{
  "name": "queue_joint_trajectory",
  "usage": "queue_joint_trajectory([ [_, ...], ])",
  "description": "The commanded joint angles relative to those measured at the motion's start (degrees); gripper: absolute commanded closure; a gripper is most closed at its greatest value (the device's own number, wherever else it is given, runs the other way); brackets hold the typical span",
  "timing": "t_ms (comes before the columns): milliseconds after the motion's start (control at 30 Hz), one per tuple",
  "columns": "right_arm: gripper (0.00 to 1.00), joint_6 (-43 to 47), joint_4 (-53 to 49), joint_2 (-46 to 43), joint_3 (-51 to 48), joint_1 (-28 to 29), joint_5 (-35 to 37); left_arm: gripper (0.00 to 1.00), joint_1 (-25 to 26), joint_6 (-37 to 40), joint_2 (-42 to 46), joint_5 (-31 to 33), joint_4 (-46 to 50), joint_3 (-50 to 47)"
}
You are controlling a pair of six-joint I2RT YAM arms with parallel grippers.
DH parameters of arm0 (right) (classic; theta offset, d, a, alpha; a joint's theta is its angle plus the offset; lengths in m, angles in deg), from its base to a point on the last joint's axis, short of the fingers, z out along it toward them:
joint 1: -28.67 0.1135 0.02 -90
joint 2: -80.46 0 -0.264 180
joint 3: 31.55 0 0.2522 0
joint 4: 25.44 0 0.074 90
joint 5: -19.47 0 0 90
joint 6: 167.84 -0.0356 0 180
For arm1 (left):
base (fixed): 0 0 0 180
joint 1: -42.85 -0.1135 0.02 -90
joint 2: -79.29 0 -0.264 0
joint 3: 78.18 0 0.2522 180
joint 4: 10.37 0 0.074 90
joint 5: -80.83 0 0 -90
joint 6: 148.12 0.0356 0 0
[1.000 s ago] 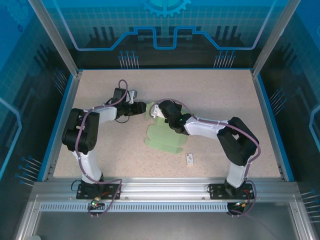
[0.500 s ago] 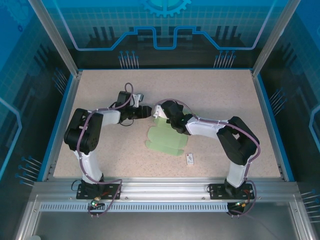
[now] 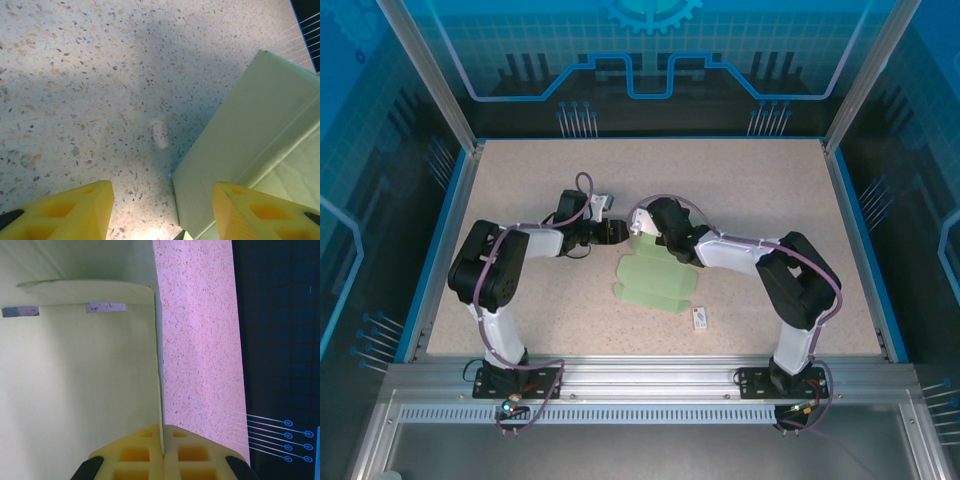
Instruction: Fold the paper box
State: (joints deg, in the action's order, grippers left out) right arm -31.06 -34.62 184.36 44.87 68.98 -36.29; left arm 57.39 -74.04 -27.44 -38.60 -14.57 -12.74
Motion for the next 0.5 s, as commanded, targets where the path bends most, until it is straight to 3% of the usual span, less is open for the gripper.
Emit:
queue_joint_trajectory([
  [0, 0.99, -0.3, -0.8, -2.2, -0.7, -0.8, -1.7, 0.44, 0.3, 2.0, 2.9, -2.1, -3.0, -1.4],
  [467, 0.98, -1.2, -3.1, -3.1, 0.0, -1.4, -4.2, 0.43, 0.3, 1.2, 1.8, -5.5, -7.7, -1.1],
])
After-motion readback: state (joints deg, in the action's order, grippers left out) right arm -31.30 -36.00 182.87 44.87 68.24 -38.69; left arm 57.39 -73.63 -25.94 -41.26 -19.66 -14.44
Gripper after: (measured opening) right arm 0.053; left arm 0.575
